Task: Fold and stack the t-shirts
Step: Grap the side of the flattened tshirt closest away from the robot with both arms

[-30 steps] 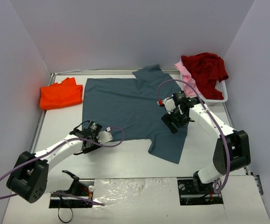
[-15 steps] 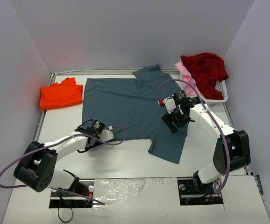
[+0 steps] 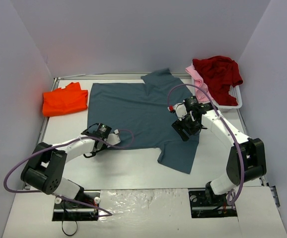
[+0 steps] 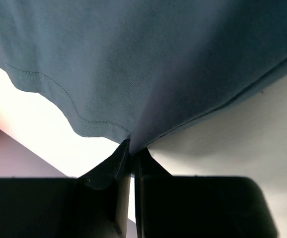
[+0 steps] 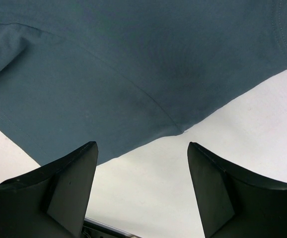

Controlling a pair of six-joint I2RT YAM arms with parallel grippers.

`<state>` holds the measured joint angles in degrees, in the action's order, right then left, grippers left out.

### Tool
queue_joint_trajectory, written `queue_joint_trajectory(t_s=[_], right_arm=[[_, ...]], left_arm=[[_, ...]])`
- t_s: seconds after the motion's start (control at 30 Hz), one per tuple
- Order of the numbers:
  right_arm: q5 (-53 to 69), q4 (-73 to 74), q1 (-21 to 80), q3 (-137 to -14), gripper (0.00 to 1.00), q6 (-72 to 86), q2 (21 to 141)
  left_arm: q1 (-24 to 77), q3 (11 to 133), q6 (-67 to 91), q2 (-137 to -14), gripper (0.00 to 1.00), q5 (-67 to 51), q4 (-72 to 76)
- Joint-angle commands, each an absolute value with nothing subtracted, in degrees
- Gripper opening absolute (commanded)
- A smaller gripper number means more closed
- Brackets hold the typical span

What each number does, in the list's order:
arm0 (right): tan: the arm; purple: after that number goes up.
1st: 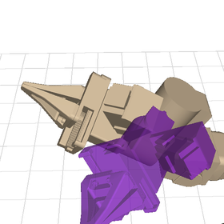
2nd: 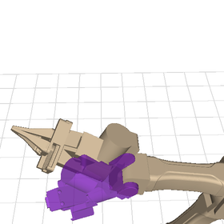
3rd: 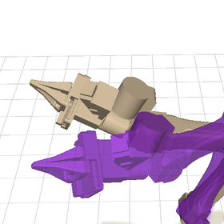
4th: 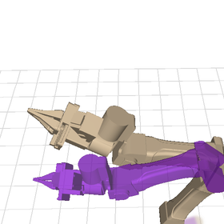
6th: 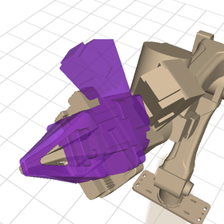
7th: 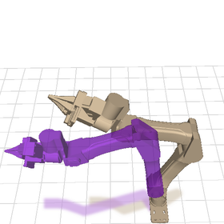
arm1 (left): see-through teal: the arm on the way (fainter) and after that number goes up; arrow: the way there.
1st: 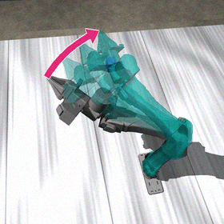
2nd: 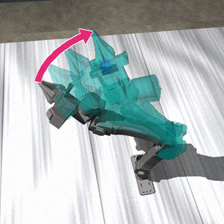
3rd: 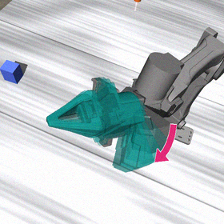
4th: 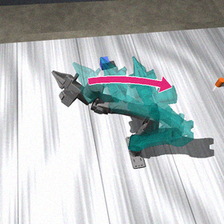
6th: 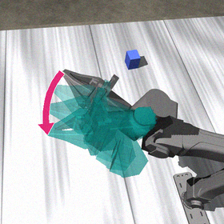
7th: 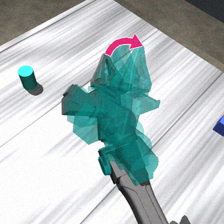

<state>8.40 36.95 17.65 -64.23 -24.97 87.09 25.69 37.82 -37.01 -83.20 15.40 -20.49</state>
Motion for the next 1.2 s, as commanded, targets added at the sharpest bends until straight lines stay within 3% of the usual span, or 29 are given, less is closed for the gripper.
queue_joint_trajectory(t_s=[0.0, 0.27, 0.5, 0.9, 1.17], right_arm=[[8.6, 38.1, 17.4, -64.6, 0.69, -25.7, 87.0], [8.1, 38.7, 17.5, -63.9, 0.68, -30.4, 82.6], [11.1, 45.7, 17.8, -60.5, 0.72, -45.5, 73.6], [9.8, 55.3, 20.3, -55.0, 0.71, -62.0, 70.5], [7.6, 55.5, 23.6, -52.3, 0.71, -63.5, 73.7]], left_arm=[[24.7, 40.4, -35.6, -82.6, 0.02, 11.3, -23.3], [18.9, 46.8, -33.1, -79.1, 0.02, 0.2, -32.8], [13.7, 54.9, -29.8, -84.1, 0.02, -6.1, -38.4], [12.7, 63.8, -24.1, -96.7, 0.02, -5.0, -37.7], [12.4, 66.6, -23.9, -101.7, 0.02, -2.5, -38.6]])
